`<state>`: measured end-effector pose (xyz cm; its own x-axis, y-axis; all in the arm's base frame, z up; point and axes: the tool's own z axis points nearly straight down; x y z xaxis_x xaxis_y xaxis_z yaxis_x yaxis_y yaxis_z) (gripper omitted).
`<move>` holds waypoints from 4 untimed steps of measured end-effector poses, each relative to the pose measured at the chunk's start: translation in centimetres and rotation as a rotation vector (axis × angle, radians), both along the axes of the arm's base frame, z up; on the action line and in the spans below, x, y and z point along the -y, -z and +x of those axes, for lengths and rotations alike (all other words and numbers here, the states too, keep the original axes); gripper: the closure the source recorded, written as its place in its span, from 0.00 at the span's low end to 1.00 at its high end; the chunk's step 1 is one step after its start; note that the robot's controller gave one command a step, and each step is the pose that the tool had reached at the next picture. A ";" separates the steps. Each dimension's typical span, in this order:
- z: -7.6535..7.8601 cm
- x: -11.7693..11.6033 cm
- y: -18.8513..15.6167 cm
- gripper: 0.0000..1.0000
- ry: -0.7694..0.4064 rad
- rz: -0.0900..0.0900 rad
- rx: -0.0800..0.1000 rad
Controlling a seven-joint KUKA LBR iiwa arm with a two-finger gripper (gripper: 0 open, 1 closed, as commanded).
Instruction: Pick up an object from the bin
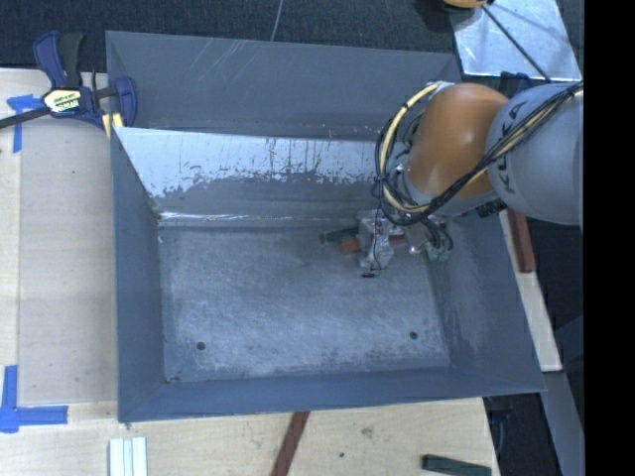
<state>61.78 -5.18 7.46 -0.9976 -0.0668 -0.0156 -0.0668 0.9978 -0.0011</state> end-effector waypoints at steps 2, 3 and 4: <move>-0.1 0.0 0.1 1.00 -0.002 0.000 -0.004; -0.1 0.0 0.1 1.00 -0.002 0.000 -0.004; -0.7 -0.7 -4.5 1.00 -0.007 0.000 -0.018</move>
Offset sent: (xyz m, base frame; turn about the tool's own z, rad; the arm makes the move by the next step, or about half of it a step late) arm 0.0000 0.0000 0.0000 0.0000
